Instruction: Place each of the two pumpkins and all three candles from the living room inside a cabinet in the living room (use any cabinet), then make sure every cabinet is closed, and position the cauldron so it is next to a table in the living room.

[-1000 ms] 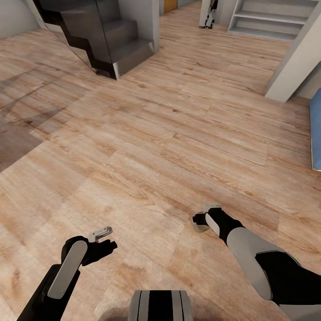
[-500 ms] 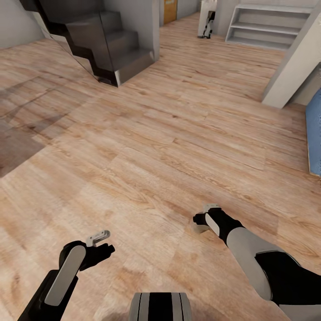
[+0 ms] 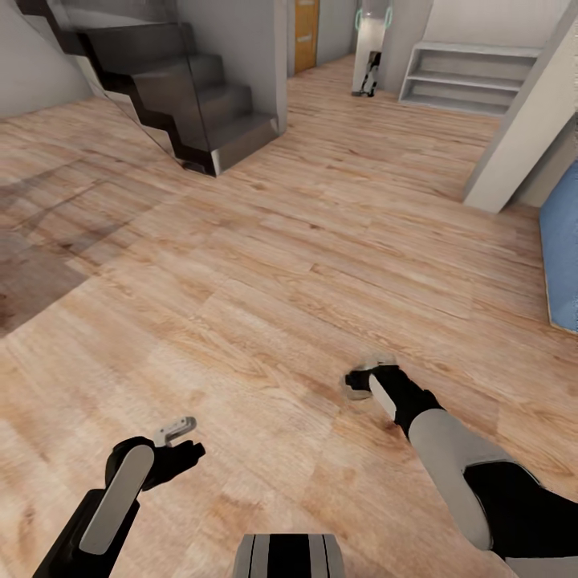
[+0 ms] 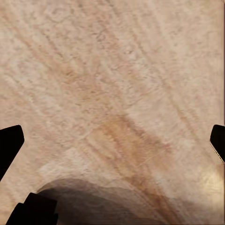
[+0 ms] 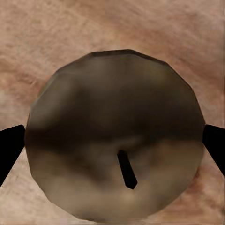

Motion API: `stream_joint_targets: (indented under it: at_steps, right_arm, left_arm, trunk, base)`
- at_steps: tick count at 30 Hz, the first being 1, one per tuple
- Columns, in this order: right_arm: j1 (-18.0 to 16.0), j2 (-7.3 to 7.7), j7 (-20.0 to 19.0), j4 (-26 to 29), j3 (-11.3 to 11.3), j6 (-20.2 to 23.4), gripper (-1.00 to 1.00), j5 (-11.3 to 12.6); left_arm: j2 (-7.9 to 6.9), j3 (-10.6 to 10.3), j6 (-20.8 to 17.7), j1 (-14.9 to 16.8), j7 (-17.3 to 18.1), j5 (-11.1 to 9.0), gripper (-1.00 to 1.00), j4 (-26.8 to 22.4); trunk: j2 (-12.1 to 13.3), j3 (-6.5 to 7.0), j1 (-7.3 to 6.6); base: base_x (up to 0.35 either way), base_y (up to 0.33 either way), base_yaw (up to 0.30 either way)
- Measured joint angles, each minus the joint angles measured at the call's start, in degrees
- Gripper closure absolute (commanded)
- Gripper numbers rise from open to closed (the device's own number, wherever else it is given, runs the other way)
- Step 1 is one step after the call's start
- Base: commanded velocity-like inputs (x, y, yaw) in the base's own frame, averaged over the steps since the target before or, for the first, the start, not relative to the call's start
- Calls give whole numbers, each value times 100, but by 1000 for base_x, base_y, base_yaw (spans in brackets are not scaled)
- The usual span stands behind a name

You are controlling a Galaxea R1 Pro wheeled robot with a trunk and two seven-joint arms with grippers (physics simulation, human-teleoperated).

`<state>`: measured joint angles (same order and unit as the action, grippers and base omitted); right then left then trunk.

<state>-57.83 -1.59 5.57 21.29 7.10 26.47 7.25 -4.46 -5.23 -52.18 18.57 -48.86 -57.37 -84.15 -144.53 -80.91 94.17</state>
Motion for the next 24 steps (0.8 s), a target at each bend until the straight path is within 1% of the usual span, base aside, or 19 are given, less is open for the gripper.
stream_joint_targets:
  at_steps: [1, 2, 3, 4, 6, 7, 8, 9, 11, 13, 15, 19, 22, 24]
  right_arm:
    - [111, 18, -4, 215, 0, 28, 100, 11]
    - [414, 68, -9, 851, 2, 139, 100, 9]
    - [591, 96, -9, 1259, 6, 236, 100, 5]
    - [950, 160, -8, 2073, 3, 528, 100, 6]
    - [1299, 230, -5, 3041, -6, 901, 100, 5]
    - [1631, 299, -6, 3817, -13, 1228, 100, 0]
    - [1876, 348, -6, 4582, -45, 1463, 100, 22]
    - [1978, 366, -6, 4910, -87, 1554, 100, 21]
    - [2121, 389, -7, 5337, -219, 1678, 100, 38]
    - [2274, 396, -3, 5954, -487, 1787, 100, 38]
    - [2375, 412, -17, 6257, -578, 1830, 100, 117]
    - [2646, 417, -39, 6796, -635, 1958, 100, 131]
    - [2731, 419, -67, 6944, -636, 2196, 100, 141]
    - [2759, 426, -249, 7012, -634, 2387, 100, 210]
  left_arm:
    - [-1, 0, 43, -15, -1, 3, -100, 0]
    - [-3, -1, 142, -57, -2, 4, -100, -10]
    - [-4, -2, 192, -77, -1, 5, -100, -16]
    - [-5, -1, 271, -109, -3, 5, -100, -29]
    - [-5, -2, 327, -131, -5, 5, -100, -38]
    - [-6, -1, 363, -155, -8, 5, -100, -56]
    - [-6, -2, 388, -183, -9, 5, -100, -82]
    - [-6, -3, 399, -197, -9, 6, -100, -105]
    - [-6, -3, 427, -229, -10, 6, -100, -172]
    - [-8, -3, 574, -327, 1, 6, -100, -302]
    - [-13, -1, 734, -390, 8, 10, -100, -353]
    - [-26, 10, 989, -563, 17, 12, -100, -411]
    - [-30, 13, 1129, -667, 21, 7, -100, -520]
    - [-31, 10, 1185, -745, 24, 5, -100, -583]
  trunk:
    - [2, 22, -2]
    - [3, 44, -4]
    - [4, 66, -8]
    - [6, 87, -9]
    - [8, 133, -15]
    - [10, 154, -17]
    - [11, 177, -21]
    - [12, 199, -23]
    - [15, 244, -28]
    - [17, 288, -34]
    - [20, 332, -38]
    - [26, 420, -48]
    - [30, 487, -56]
    - [33, 531, -61]
  base:
    - [0, 0, 0]
    - [0, 0, 0]
    - [0, 0, 0]
    - [0, 0, 0]
    - [0, 0, 0]
    - [0, 0, 0]
    - [0, 0, 0]
    - [0, 0, 0]
    - [0, 0, 0]
    - [0, 0, 0]
    - [0, 0, 0]
    - [0, 0, 1]
    - [0, 0, 106]
    - [0, 0, 202]
